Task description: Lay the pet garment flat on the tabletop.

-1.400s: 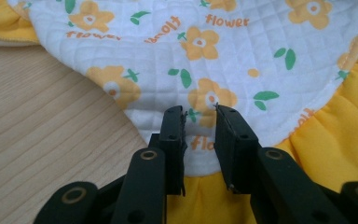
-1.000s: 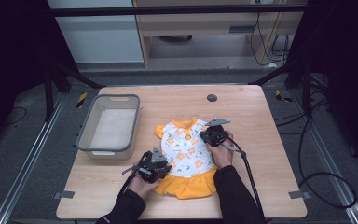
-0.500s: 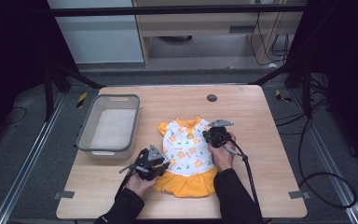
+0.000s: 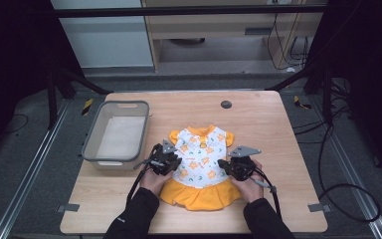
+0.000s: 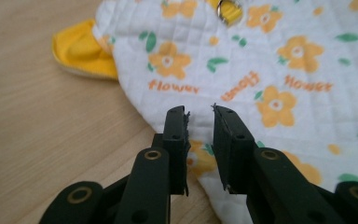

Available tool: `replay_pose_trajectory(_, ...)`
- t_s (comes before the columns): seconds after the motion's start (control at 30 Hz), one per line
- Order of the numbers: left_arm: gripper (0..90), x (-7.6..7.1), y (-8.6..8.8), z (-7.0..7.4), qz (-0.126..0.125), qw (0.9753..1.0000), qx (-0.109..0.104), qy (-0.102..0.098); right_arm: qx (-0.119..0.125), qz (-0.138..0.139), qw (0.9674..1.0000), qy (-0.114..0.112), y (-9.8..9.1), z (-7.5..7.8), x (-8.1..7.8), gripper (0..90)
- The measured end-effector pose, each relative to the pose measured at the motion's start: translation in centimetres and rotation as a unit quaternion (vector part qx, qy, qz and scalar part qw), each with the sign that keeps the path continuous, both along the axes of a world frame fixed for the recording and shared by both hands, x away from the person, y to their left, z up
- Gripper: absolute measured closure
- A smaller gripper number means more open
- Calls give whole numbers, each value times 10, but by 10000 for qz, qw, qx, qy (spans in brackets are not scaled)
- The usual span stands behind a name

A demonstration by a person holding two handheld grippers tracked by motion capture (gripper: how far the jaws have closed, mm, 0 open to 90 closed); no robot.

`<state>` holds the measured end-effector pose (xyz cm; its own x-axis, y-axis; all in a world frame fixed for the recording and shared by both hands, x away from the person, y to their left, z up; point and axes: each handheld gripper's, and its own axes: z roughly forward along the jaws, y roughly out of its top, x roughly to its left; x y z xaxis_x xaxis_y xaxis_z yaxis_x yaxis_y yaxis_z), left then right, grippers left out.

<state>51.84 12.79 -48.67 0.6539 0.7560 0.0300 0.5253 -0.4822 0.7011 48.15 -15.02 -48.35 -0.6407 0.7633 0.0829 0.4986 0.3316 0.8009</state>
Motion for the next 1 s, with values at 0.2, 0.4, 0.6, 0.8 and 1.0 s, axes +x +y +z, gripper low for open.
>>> replay_pose_trajectory(0.2, 747, 1, 2, -8, 67, 10000, 14, 29, -175, 10, 9996, 229, -3, -15, -8, 900)
replay_pose_trajectory(0.4, 740, -4, 2, -8, 87, 9999, 71, -43, -124, -68, 9994, 312, -7, -20, -14, 900)
replay_pose_trajectory(0.6, 667, -12, 8, 0, 77, 9999, 16, -92, 153, -25, 9996, 215, -10, -12, -16, 849)
replay_pose_trajectory(0.8, 579, -32, 24, 21, -52, 9990, -373, -254, 287, -160, 9994, -146, -23, 2, -24, 680)
replay_pose_trajectory(1.0, 497, -53, 43, 27, -102, 9976, -560, -394, 326, -480, 9980, -259, -41, 5, -31, 479)
